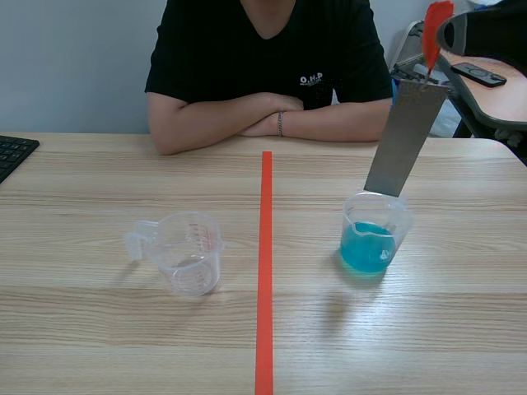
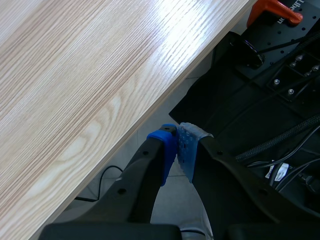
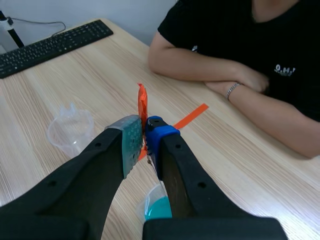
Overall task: Do the redox reaction experiment.
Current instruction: 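Raise the plate and point at it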
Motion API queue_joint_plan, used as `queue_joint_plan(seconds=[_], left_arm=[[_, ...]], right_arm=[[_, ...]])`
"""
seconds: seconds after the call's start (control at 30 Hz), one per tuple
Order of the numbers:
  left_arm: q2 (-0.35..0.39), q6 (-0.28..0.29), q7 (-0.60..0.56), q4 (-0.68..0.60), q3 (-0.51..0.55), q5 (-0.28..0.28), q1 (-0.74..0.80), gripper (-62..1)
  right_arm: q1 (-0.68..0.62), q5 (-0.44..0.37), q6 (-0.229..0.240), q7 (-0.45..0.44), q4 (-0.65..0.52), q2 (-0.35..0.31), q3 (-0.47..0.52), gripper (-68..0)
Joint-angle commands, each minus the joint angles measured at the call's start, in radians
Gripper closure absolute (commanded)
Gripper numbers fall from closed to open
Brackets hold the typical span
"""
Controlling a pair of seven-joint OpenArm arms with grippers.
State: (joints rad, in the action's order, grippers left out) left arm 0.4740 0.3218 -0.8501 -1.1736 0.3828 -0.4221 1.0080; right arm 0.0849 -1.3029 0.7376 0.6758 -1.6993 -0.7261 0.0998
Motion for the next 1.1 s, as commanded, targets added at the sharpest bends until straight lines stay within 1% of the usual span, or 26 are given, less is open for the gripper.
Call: queue_joint_plan(seconds=[0.0, 0.2, 0.7, 0.8, 0.83, 0.93, 1.07], left_arm=[[0.006, -0.002, -0.021, -0.013, 0.001, 0.011, 0.003, -3.6], [0.006, -0.001, -0.032, -0.013, 0.001, 0.011, -0.01, -3.6], [0.007, -0.001, -0.051, -0.013, 0.001, 0.014, -0.018, -3.6], [0.024, -0.001, -0.05, -0.012, 0.001, 0.016, -0.035, -3.6], [0.034, 0.003, -0.05, -0.012, 0.001, 0.021, -0.044, -3.6], [0.079, 0.006, -0.042, -0.011, 0.001, 0.068, -0.077, -3.6], [0.159, 0.012, 0.002, -0.011, 0.001, 0.144, -0.132, -3.6]], right_arm=[[0.018, -0.04, 0.008, 0.002, -0.023, -0.019, 0.024, -1.5], [0.018, -0.071, 0.008, 0.019, -0.047, -0.019, 0.033, -1.5], [0.018, -0.071, 0.008, 0.026, -0.047, -0.019, 0.033, -1.5], [0.018, -0.071, 0.008, 0.026, -0.047, -0.019, 0.033, -1.5], [0.018, -0.071, 0.008, 0.026, -0.047, -0.019, 0.033, -1.5], [0.018, -0.072, 0.008, 0.026, -0.047, -0.019, 0.033, -1.5], [0.018, -0.071, 0.008, 0.026, -0.047, -0.019, 0.033, -1.5]])
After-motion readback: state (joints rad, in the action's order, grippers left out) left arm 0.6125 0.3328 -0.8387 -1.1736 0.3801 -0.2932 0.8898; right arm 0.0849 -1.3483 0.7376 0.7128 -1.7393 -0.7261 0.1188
